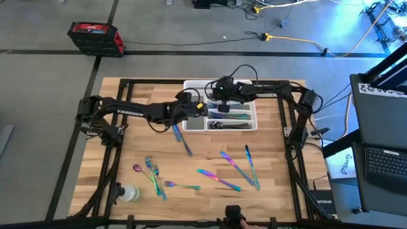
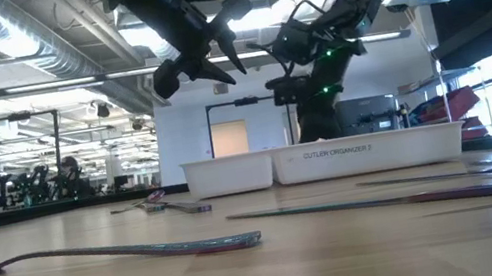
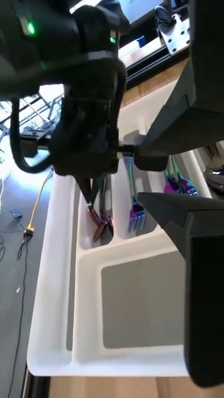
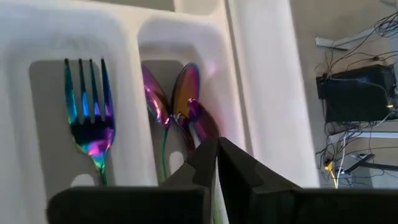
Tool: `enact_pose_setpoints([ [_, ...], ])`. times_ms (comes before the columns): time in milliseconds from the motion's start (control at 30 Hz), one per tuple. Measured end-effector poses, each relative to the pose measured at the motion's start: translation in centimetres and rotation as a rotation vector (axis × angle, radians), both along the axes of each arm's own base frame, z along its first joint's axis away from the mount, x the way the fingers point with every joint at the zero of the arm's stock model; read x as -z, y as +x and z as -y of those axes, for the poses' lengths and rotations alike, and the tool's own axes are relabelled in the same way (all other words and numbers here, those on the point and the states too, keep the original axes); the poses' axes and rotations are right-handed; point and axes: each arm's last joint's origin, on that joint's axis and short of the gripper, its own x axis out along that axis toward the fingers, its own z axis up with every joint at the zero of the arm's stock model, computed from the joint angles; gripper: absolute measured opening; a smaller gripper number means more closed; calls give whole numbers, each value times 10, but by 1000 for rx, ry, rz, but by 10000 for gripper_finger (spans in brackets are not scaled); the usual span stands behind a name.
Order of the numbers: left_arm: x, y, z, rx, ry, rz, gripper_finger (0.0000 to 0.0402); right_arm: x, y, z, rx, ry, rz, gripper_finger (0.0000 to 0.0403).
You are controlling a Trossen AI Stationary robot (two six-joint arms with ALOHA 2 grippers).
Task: Sort silverware
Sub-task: Put the blue spoon into the tray organizer
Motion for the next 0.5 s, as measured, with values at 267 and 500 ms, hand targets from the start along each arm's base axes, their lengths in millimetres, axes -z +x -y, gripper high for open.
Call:
enact_pose_setpoints([
  [267, 0, 0, 0, 2, -2, -1, 90, 6, 3, 7, 47, -28, 35, 0],
  [500, 0, 0, 0, 4, 1, -5, 90, 7, 2, 8, 57, -30, 32, 0],
])
